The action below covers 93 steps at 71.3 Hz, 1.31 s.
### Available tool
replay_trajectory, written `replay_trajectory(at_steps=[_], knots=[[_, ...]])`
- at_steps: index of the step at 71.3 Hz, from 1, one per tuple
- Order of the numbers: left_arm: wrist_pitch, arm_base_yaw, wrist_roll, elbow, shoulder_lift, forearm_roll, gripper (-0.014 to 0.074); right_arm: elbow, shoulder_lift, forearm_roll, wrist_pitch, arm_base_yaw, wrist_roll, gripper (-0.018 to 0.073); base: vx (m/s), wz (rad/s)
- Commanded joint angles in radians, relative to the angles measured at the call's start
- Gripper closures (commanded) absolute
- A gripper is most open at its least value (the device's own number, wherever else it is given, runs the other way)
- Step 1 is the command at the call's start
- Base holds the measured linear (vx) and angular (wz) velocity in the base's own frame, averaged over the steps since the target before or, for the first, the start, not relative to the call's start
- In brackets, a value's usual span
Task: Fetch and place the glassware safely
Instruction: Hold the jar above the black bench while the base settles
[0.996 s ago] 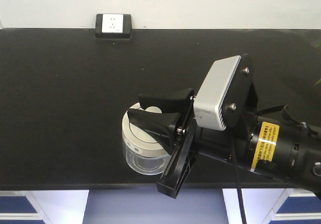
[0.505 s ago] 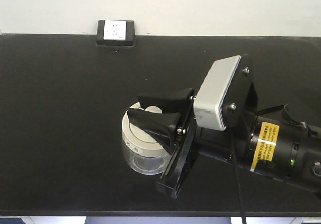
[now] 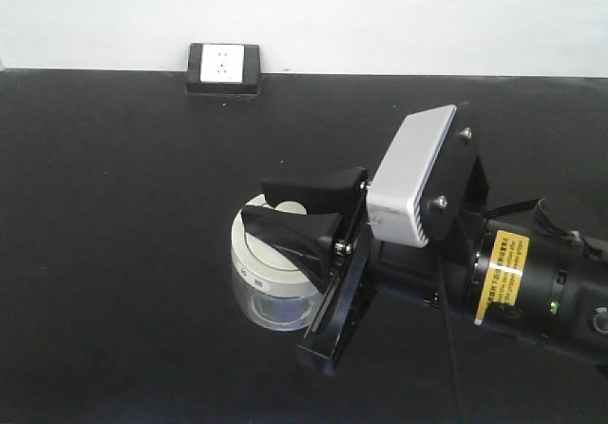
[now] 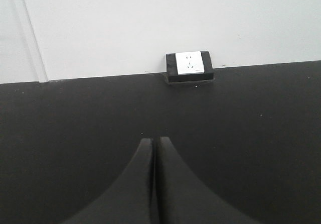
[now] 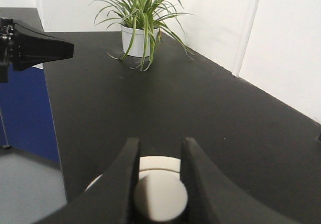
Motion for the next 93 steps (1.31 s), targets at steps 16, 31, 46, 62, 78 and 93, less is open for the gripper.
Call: replay_trajectory(at_steps=[16, 31, 46, 62, 78, 93], knots=[[-0.070, -0.007, -0.011, -0.025, 0.008, -0.007, 0.0603, -0.033, -0.024, 0.038, -0.059, -0.001, -0.002, 0.0563, 0.04, 0.00], [-0.070, -0.007, -0.011, -0.025, 0.008, -0.007, 0.0603, -0.033, -0.024, 0.038, -0.059, -0.001, -0.002, 0.0563, 0.01, 0.00], [-0.070, -0.007, -0.011, -0.025, 0.008, -0.007, 0.0603, -0.033, -0.024, 0.038, -0.065, -0.001, -0.002, 0.0563, 0.00, 0.00], [-0.070, -0.007, -0.011, -0.025, 0.008, -0.007, 0.0603, -0.033, -0.024, 0.038, -0.065, -0.001, -0.002, 0.0563, 0.00, 0.00], [-0.070, -0.007, -0.011, -0.025, 0.008, -0.007, 0.0603, -0.033, -0.024, 0.038, -0.065, -0.001, -0.002, 0.0563, 0.00, 0.00], [-0.070, -0.007, -0.011, -0.025, 0.008, -0.007, 0.0603, -0.033, -0.024, 0.038, -0.065, -0.001, -0.002, 0.0563, 0.00, 0.00]])
